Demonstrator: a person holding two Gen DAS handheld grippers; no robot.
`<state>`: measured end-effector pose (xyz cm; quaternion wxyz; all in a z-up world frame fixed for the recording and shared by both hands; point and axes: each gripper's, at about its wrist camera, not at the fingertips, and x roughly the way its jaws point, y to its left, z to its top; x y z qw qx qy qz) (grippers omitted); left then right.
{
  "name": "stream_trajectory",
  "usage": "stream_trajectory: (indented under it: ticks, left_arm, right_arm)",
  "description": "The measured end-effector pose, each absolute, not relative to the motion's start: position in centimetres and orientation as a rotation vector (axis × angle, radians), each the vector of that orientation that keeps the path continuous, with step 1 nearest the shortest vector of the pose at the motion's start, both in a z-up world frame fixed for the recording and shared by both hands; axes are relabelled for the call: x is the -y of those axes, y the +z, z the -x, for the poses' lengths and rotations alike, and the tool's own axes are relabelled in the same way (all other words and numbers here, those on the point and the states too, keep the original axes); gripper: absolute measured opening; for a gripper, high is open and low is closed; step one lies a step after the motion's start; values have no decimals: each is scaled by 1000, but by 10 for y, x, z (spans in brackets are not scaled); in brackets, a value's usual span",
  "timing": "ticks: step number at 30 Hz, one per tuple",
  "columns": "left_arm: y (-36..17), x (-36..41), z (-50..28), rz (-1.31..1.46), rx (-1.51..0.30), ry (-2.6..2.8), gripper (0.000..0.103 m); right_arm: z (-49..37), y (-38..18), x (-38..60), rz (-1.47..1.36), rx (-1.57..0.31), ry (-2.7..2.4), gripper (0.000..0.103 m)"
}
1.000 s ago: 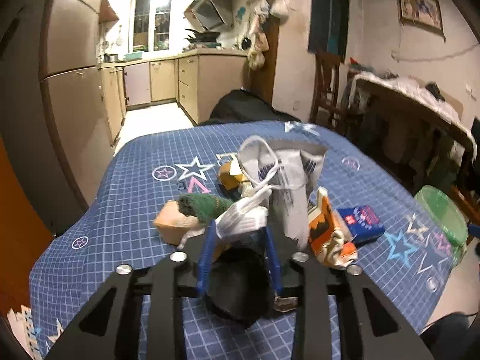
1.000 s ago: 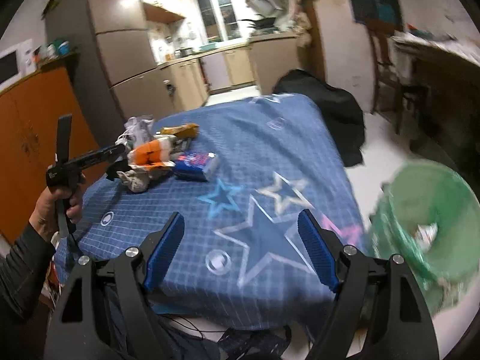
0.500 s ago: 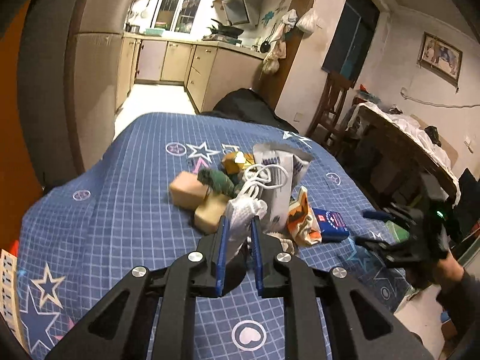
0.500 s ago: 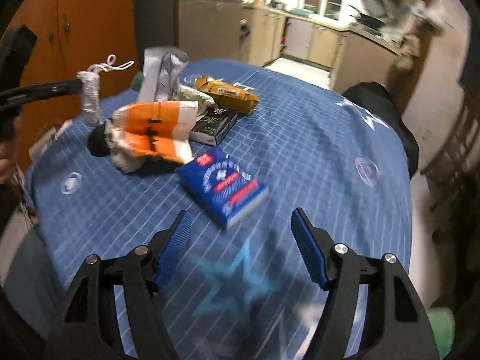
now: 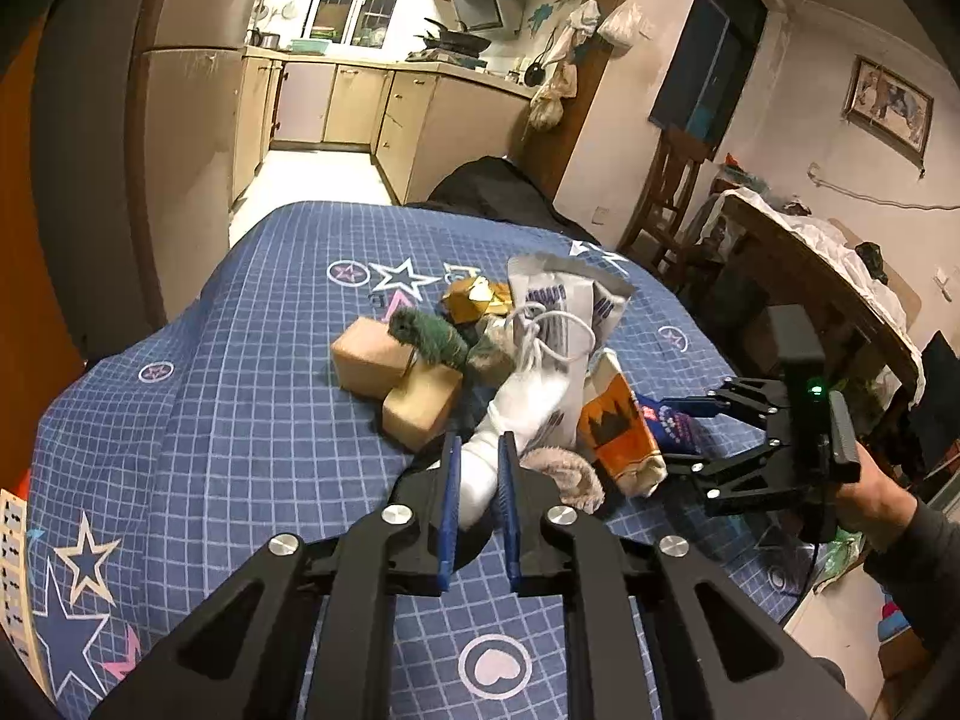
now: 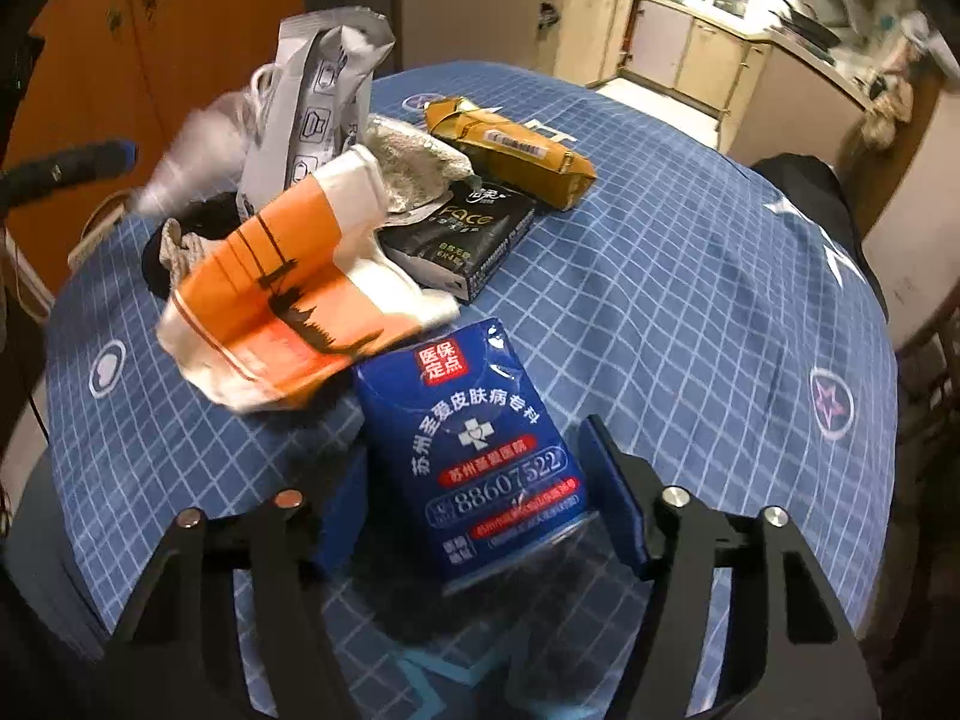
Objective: Collect trash
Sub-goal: 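Grasp the white shoe with the left tool while the right tool grasps the blue medicine box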
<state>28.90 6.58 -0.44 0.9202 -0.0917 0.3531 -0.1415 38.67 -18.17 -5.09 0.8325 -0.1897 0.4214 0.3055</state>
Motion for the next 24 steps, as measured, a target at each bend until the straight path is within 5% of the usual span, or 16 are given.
stream_trajectory:
  ticks: [7, 9, 10, 11, 15, 18, 24]
  left_arm:
    - [-13, -56, -280, 121, -721, -346, 14]
    - [-11, -52, -271, 74, -672, -358, 44]
    - [-10, -47, -266, 37, -645, -352, 73]
    - [-11, -42, -263, 0, -625, -355, 82]
    - [-23, -19, -273, -104, -632, -380, 82]
    - [-42, -14, -293, -116, -708, -366, 44]
    - [-49, -14, -299, -100, -721, -333, 26]
  right_arm:
    - [-336, -35, 221, 209, -805, 580, 58]
    - [-322, -30, 226, 157, -794, 566, 58]
    - [-315, -29, 230, 130, -790, 566, 58]
    - [-308, -28, 234, 111, -788, 567, 58]
    - [-293, -32, 231, 86, -793, 568, 58]
    - [-287, -29, 231, 67, -790, 560, 58]
    - [-285, -27, 238, 29, -773, 549, 58]
